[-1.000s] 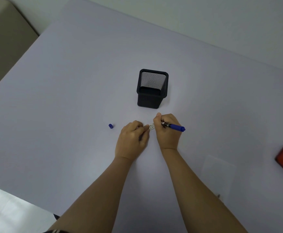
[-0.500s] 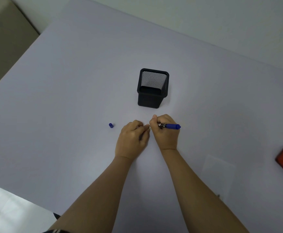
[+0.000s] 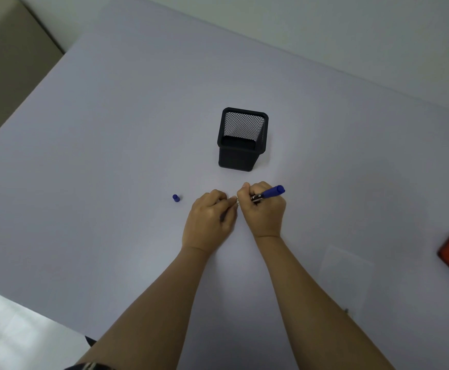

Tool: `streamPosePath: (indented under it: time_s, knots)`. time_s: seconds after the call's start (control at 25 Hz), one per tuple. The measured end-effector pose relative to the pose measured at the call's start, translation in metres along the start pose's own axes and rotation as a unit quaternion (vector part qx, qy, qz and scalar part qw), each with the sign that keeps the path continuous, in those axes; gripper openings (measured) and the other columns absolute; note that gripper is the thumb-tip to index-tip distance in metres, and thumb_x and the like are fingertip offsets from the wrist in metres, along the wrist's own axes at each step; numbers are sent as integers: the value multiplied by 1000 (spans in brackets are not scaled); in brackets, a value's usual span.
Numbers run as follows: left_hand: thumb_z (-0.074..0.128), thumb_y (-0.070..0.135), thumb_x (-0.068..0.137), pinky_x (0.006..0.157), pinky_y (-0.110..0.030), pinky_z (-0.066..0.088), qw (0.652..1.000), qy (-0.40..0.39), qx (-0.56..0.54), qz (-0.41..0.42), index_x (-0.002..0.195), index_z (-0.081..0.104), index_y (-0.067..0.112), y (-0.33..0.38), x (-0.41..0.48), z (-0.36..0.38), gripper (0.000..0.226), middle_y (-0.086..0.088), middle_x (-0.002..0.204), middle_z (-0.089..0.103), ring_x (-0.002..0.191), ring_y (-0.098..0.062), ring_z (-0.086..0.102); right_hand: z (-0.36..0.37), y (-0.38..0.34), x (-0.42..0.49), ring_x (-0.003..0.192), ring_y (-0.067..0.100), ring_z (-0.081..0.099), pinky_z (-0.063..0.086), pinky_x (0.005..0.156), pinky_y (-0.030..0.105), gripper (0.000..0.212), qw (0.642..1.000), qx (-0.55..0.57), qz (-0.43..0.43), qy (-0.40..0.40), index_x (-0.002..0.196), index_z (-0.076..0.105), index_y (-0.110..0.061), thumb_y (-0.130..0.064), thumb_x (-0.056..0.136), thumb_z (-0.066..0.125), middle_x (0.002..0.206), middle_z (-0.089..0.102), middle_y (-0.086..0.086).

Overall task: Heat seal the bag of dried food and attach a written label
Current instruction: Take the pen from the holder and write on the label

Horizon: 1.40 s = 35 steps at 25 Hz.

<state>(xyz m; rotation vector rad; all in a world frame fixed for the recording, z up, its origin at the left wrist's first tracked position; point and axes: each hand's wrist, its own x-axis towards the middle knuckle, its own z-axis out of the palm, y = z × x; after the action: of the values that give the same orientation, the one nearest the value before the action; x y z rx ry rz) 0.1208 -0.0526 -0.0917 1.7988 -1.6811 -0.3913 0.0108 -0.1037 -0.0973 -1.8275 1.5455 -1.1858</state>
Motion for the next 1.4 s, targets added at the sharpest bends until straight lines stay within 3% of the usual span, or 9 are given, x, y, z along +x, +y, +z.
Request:
streamPosePath:
  time_s: [0.44, 0.68, 0.8, 1.4]
  knots:
    - [62, 18, 83, 62, -27, 47, 1000, 7, -3, 5, 84, 73, 6, -1, 0, 2, 17, -7, 77, 64, 64, -20, 57, 2, 3, 0, 46, 25, 44, 44, 47, 41, 40, 999, 31, 26, -8, 52, 46, 0, -23, 84, 52, 50, 49, 13]
    - [61, 19, 84, 62, -29, 50, 1000, 4, 1, 7, 85, 73, 6, -1, -1, 1, 18, -7, 78, 64, 65, -20, 58, 0, 3, 1, 44, 25, 46, 42, 45, 30, 36, 1000, 10, -5, 13, 52, 48, -1, -17, 84, 53, 50, 51, 12]
    - [65, 16, 82, 62, -30, 51, 1000, 1, 0, 5, 85, 73, 6, -1, 0, 1, 13, -7, 78, 64, 65, -21, 58, 1, 3, 1, 45, 26, 46, 45, 44, 40, 38, 1000, 29, 9, -1, 52, 47, 0, -19, 84, 53, 49, 50, 13]
    - [62, 18, 84, 60, -31, 51, 1000, 6, 2, 14, 86, 73, 6, -3, -1, 2, 17, -7, 78, 64, 64, -22, 58, 2, 3, 1, 48, 25, 48, 48, 49, 43, 36, 998, 52, 27, 5, 54, 50, -1, -21, 84, 53, 51, 52, 12]
